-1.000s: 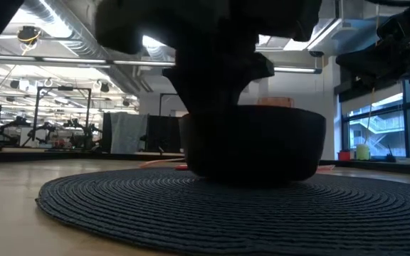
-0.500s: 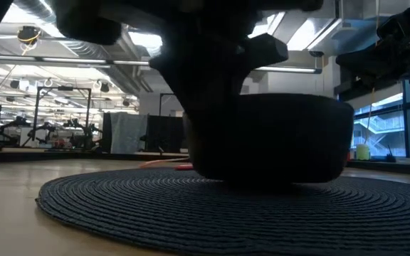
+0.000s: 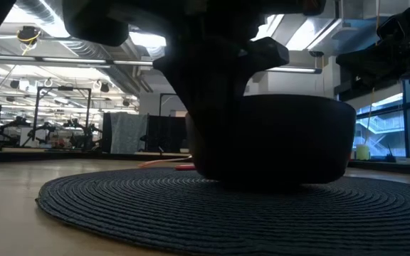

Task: Pick & Place Utensil
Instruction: Put the black bowl on the center of the blue mat, then put the orange glass on the blue mat to the top right of the black bowl

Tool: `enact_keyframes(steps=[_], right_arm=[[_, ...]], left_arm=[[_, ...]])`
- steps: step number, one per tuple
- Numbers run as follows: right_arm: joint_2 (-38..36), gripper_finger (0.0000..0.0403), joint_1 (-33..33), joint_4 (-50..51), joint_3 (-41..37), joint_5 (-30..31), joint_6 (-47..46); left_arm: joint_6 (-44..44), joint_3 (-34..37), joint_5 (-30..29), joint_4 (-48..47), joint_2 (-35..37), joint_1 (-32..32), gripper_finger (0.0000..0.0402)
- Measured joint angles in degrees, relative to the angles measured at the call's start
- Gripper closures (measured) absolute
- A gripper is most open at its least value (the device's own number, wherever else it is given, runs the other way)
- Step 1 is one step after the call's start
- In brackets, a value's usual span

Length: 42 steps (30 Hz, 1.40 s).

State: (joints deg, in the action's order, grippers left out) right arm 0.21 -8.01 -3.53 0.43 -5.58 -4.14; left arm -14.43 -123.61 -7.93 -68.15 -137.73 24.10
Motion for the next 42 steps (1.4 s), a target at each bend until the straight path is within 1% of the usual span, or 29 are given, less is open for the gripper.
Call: enact_keyframes(steps=[6, 13, 17, 20, 23, 25, 27, 29, 30, 32, 35, 36, 39, 41, 42], right_arm=[[0.0, 0.0386, -0.01, 0.0, -0.01, 0.0, 0.04], [0.0, 0.0386, -0.01, 0.0, -0.01, -0.01, 0.04], [0.0, 0.0386, 0.0, 0.0, -0.02, 0.0, 0.02], [0.0, 0.0386, -0.01, 0.0, -0.01, -0.02, 0.04], [0.0, 0.0386, -0.02, 0.0, -0.01, -0.02, -0.01], [0.02, 0.0386, -0.02, 0.01, -0.01, -0.04, -0.03], [0.02, 0.0386, 0.0, 0.13, 0.0, -0.14, -0.05], [0.02, 0.0386, 0.0, 0.39, -0.02, -0.48, -0.11], [0.02, 0.0386, 0.0, 0.39, -0.02, -0.52, -0.13], [0.02, 0.0386, -0.02, 0.44, -0.01, -0.62, -0.15], [0.02, 0.0386, -0.02, 0.43, 0.0, -0.61, -0.17], [0.02, 0.0386, 0.0, 0.42, -0.01, -0.61, -0.16], [0.02, 0.0386, -0.02, 0.42, -0.02, -0.61, -0.22], [0.02, 0.0386, -0.01, 0.32, 0.0, -0.52, -0.12], [0.02, 0.0386, -0.01, 0.32, -0.01, -0.51, -0.02]], left_arm=[[0.13, 0.0, 0.14, 0.03, 0.0, 0.24, 0.0365], [-0.1, -0.09, 0.09, 0.22, 0.0, 0.92, 0.0323], [1.28, -3.02, 0.1, -1.07, 0.0, 1.49, 0.03], [1.38, -7.2, -0.27, -3.73, 0.0, 2.26, 0.0285], [3.68, -11.6, -2.69, -6.9, 0.23, 3.4, 0.0276], [5.82, -10.06, -3.78, -9.42, 2.87, 4.32, 0.0275], [7.21, -9.7, -5.2, -15.58, 5.2, 5.23, 0.0282], [10.35, -9.66, -10.1, -21.07, 7.7, 6.59, 0.0299], [12.38, -9.6, -12.78, -22.39, 9.06, 7.09, 0.0308], [15.71, -8.65, -18.15, -21.48, 12.66, 8.26, 0.0329], [16.24, -5.0, -24.3, -18.52, 19.89, 10.4, 0.0359], [16.24, -3.04, -27.48, -17.18, 22.55, 11.29, 0.0369], [16.53, 5.47, -39.68, -11.05, 31.58, 13.55, 0.0395], [15.96, 13.22, -45.88, -3.71, 38.91, 13.73, 0.0397], [15.21, 17.8, -47.37, 0.7, 42.92, 13.41, 0.0398]])
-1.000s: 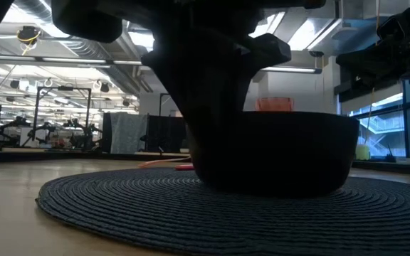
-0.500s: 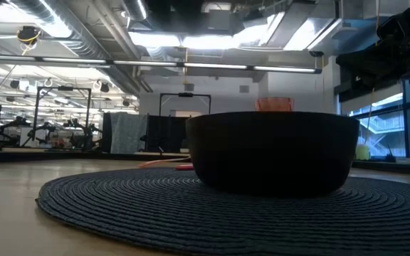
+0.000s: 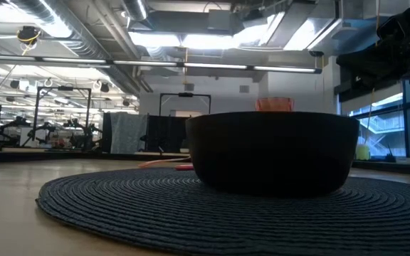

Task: Pick & Place Utensil
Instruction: Put the orange glass on the blue mat to the top right of the black bowl

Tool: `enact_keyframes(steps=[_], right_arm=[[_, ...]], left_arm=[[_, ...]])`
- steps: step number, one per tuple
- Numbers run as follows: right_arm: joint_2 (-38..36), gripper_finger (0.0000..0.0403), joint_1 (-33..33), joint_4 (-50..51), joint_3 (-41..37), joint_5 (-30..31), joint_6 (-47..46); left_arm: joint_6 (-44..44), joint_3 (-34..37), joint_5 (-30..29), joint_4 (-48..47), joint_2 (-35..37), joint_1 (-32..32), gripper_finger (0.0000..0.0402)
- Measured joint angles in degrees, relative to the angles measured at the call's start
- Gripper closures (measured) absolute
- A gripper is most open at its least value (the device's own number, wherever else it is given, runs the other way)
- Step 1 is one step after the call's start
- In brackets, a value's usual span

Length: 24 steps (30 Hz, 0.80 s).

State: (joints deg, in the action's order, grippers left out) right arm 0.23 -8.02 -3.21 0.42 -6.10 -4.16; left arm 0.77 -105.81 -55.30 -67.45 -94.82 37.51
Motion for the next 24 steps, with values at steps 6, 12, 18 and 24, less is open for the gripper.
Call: enact_keyframes(steps=[6, 12, 18, 24], right_arm=[[0.02, 0.0386, 0.0, -0.34, 0.0, 0.07, 0.28], [0.01, 0.0386, -0.01, -0.25, -0.01, -0.35, 0.15], [0.02, 0.0386, 0.01, -0.08, 0.01, -1.15, 0.3], [0.02, 0.0386, 0.01, 0.99, 0.0, -1.04, 2.4]], left_arm=[[-11.18, 36.82, 14.87, 39.98, 24.35, -12.43, 0.04], [-13.09, 72.39, 40.09, 84.53, 41.16, -30.53, 0.0401], [-10.99, 93.03, 41.89, 102.85, 54.03, -39.61, 0.04], [-11.76, 99.33, 41.26, 104.48, 60.79, -40.6, 0.0399]])
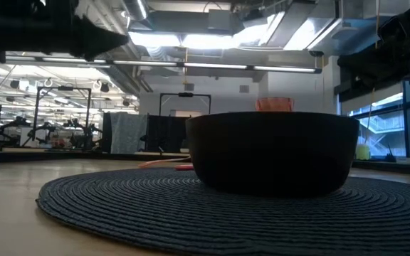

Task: Pick & Place Utensil
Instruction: Put the orange glass on the blue mat to the top right of the black bowl

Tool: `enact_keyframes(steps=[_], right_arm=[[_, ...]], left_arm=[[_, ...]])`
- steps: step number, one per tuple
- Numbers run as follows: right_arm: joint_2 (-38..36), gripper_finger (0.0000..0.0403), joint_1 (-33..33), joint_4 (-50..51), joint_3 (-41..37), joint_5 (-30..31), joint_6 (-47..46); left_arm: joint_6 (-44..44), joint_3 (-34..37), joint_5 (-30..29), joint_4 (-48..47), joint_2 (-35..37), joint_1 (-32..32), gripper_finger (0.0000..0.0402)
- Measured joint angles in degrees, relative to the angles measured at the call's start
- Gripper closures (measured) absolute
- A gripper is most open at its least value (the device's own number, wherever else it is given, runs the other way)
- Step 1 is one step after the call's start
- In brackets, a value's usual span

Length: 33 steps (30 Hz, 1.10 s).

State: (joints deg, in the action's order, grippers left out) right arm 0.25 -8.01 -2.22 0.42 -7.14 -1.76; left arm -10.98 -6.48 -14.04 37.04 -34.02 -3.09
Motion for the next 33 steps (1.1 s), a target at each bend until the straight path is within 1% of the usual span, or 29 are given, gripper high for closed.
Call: enact_keyframes(steps=[2, 3, 6, 7, 11, 17, 22, 26, 33], right_arm=[[-0.02, 0.0386, 0.0, -0.18, -0.01, 0.04, 1.96], [0.0, 0.0386, 0.0, -0.39, -0.01, 0.02, 2.87], [0.0, 0.0386, 0.0, -0.51, 0.01, -0.15, 3.16], [0.0, 0.0386, 0.0, -0.08, 0.01, -0.56, 2.56], [0.02, 0.0386, -0.02, -0.23, 0.01, -1.65, -1.1], [0.0, 0.0386, 0.0, -0.97, 0.0, -0.13, 1.85], [0.0, 0.0386, -0.01, -0.9, 0.01, 0.07, 2.46], [0.0, 0.0386, -0.02, -0.92, 0.01, 0.06, 4.27], [0.0, 0.0386, -0.01, -2.44, 0.0, 0.06, 6.73]], left_arm=[[-0.15, -0.22, -0.87, 0.52, 1.43, 0.0, 0.04], [-0.03, -0.33, -0.3, 0.57, 2.61, 0.12, 0.04], [0.4, 0.37, 6.37, -1.93, 6.16, 2.31, 0.04], [0.36, 0.76, 6.47, -3.69, 7.44, 3.39, 0.0399], [0.6, 1.83, -2.6, -9.44, 13.39, 7.88, 0.04], [-5.61, 2.25, -9.57, -13.75, 20.31, 12.14, 0.0399], [-7.76, 2.25, -10.78, -20.14, 25.35, 13.2, 0.04], [-9.37, 2.25, -10.39, -25.86, 28.43, 13.18, 0.0399], [-8.44, 2.25, -7.14, -27.51, 30.16, 12.29, 0.04]])
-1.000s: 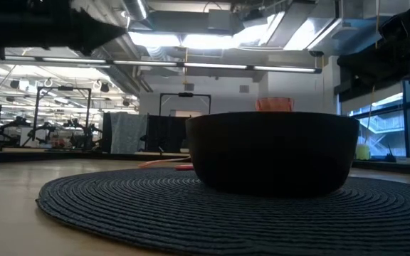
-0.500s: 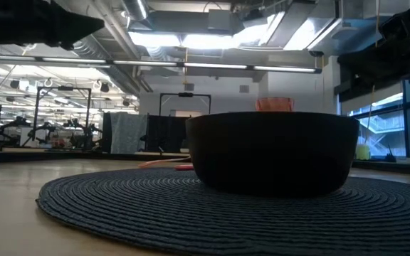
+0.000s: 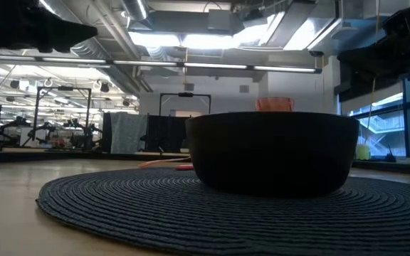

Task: Pick & Place Utensil
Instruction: Put the orange glass on the blue mat to the top right of the black bowl

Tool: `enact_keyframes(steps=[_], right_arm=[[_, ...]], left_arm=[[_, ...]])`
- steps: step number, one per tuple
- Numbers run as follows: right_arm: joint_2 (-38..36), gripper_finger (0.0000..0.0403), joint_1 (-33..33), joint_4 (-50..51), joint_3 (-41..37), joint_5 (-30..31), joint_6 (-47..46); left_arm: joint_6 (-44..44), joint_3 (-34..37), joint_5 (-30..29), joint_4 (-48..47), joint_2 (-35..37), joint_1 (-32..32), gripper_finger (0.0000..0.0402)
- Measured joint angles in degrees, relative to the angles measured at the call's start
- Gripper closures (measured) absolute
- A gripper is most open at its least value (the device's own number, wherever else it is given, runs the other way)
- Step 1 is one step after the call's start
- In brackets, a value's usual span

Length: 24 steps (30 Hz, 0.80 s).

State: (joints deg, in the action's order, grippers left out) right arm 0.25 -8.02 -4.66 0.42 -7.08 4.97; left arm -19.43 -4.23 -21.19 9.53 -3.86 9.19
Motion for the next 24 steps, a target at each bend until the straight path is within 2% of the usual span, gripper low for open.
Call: enact_keyframes(steps=[10, 15, 24], right_arm=[[0.0, 0.0386, 0.01, -0.64, -0.01, 0.0, -1.62], [0.0, 0.0386, 0.01, -0.66, -0.01, -0.01, -1.62], [0.0, 0.0386, 0.0, -1.1, -0.01, -0.01, -1.53]], left_arm=[[3.81, 3.74, 10.88, 1.32, -0.1, -4.07, 0.0399], [5.44, 3.74, 10.22, 2.79, 0.03, -4.97, 0.0398], [6.76, 3.74, 1.6, 2.26, 0.02, -5.29, 0.0398]])
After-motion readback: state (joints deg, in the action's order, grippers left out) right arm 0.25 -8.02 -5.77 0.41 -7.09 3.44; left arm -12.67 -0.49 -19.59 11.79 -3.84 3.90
